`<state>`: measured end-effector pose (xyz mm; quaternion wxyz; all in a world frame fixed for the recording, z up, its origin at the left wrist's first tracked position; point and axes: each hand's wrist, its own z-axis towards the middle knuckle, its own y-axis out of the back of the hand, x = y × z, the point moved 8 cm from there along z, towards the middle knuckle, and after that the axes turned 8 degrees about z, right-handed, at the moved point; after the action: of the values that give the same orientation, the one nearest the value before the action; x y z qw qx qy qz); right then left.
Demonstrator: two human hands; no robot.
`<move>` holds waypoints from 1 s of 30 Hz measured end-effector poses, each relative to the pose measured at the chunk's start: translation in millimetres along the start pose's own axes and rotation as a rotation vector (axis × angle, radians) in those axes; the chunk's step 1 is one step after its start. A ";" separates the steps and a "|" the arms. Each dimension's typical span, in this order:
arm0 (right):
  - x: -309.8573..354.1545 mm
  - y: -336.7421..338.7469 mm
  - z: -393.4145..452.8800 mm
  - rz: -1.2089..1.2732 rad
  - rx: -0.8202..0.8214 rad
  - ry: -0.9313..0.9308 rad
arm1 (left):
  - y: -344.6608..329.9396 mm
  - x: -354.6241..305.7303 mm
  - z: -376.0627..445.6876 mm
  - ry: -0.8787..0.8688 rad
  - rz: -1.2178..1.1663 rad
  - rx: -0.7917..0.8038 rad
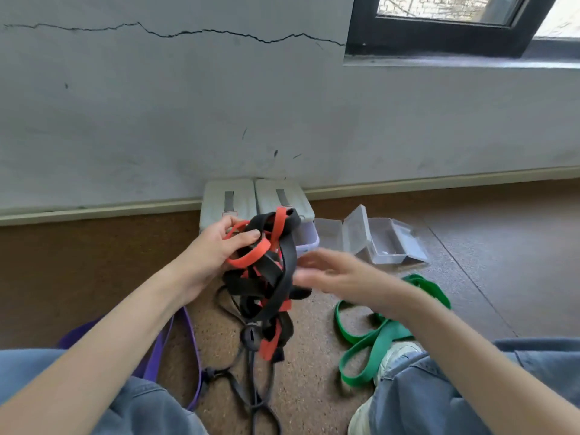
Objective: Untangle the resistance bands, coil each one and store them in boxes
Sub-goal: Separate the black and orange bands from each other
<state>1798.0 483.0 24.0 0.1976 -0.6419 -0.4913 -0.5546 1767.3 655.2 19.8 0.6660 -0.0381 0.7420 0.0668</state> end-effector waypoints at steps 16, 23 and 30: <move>-37.4 30.8 10.8 0.828 -0.465 -0.111 | 22.6 18.5 2.1 0.169 0.166 -0.221; -25.4 5.6 13.6 1.323 -0.310 -0.088 | -59.4 40.7 -34.0 0.343 0.283 0.233; -24.2 18.3 11.6 0.834 -0.361 -0.110 | -60.0 36.9 -21.9 0.286 -0.085 -0.080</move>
<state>1822.0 474.3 3.8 0.2625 -0.8375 -0.0961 -0.4696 1750.4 593.8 -17.6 0.5535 -0.1049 0.8239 0.0621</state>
